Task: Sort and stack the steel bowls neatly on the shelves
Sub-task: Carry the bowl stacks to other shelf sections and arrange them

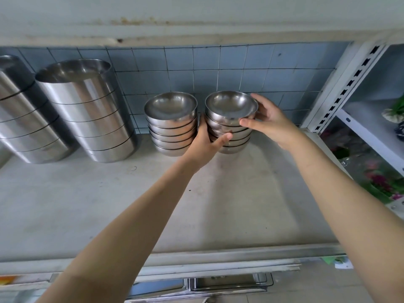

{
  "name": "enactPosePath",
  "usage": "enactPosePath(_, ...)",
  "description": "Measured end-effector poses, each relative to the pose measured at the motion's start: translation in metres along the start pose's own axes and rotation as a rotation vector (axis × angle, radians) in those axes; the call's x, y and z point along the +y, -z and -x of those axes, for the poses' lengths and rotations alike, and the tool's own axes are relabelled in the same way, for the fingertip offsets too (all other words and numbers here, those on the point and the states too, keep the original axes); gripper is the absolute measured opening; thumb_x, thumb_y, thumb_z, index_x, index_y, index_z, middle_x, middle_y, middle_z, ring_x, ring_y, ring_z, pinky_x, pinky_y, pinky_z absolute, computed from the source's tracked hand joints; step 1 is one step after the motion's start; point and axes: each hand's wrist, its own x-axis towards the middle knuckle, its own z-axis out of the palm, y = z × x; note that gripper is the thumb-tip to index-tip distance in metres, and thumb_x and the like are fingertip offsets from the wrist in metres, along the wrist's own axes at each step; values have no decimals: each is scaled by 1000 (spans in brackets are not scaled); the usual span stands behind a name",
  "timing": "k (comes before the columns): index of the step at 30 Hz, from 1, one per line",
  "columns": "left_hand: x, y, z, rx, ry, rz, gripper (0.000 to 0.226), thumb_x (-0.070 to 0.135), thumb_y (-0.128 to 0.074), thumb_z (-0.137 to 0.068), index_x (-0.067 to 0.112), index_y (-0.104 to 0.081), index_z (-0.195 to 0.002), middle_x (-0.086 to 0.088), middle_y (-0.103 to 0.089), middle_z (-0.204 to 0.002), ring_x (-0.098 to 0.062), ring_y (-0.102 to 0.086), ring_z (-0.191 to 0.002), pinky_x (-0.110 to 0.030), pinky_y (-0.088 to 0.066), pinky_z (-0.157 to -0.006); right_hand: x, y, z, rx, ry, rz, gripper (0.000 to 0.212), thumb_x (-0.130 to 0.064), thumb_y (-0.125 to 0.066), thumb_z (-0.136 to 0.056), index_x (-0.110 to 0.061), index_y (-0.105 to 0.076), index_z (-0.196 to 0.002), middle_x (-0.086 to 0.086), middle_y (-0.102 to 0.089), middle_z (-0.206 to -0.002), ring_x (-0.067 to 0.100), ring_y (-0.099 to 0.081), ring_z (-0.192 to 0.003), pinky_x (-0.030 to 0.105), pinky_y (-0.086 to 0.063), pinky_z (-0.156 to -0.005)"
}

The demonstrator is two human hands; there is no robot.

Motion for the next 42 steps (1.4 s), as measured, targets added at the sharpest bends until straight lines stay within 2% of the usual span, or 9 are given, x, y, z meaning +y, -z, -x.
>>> enactPosePath(2,0,-1,0,17,-15,-12,73,28,-73,-88,18,-30,-146,9,-45,-143,-3,-38,-133,-18,-26,-112,-1,0,1,-2,2,-1,112,-52,-92,-49,-25,-43,-145,-9,-61,-133,8,-57,-125,39,-42,-112)
enactPosePath(6,-2,-1,-1,-13,-3,-12,67,20,-72,-90,17,-33,-144,10,-51,-134,1,-46,-124,-1,-32,-98,-7,3,1,-3,1,25,114,-49,-92,-53,-25,-38,-150,-9,-56,-136,6,-56,-124,37,-44,-110)
enactPosePath(12,3,-1,-2,11,12,53,71,30,-75,-87,15,-35,-144,4,-53,-141,-3,-47,-132,-27,-36,-115,-5,3,3,9,5,15,114,-51,-92,-50,-24,-40,-149,-6,-58,-138,8,-58,-123,37,-45,-110)
enactPosePath(16,4,-2,-2,47,17,-20,73,40,-74,-86,14,-37,-143,3,-54,-140,-8,-47,-133,-35,-33,-118,-2,2,3,26,-1,-2,111,-51,-89,-51,-29,-40,-148,-7,-58,-137,1,-59,-120,36,-45,-109)
enactPosePath(20,3,-4,-1,108,14,-139,88,66,-65,-72,13,-42,-139,2,-55,-138,-13,-48,-132,-37,-35,-116,-2,1,3,0,0,0,111,-53,-88,-53,-31,-36,-149,-12,-55,-136,-4,-55,-120,36,-43,-111)
enactPosePath(24,2,-6,-1,134,11,-220,97,74,-58,-69,11,-39,-141,-1,-53,-140,-17,-44,-135,-38,-34,-116,0,0,5,-30,-10,-18,116,-66,-88,-48,-36,-35,-148,-13,-55,-139,2,-51,-130,40,-39,-114)
enactPosePath(30,-3,-5,-4,155,-18,-308,113,88,-48,-70,7,-32,-148,-6,-44,-150,-20,-34,-144,-42,-27,-119,2,0,3,-62,-13,-27,121,-67,-87,-49,-35,-30,-151,-15,-52,-141,2,-46,-134,42,-34,-117)
enactPosePath(38,8,-6,8,91,85,-372,95,59,-63,-85,3,-23,-150,-12,-35,-155,-25,-27,-147,-37,-20,-121,-7,6,16,-30,-56,64,139,-68,-87,-47,-32,-11,-157,-11,-28,-161,5,-35,-142,41,-30,-119)
enactPosePath(42,27,16,60,-68,116,-423,79,46,-61,-93,10,-25,-154,-10,-39,-154,-23,-36,-143,-26,-28,-114,-12,-15,68,330,51,283,91,-40,-82,-77,-28,-33,-152,-9,-39,-154,9,-39,-138,32,-38,-110)
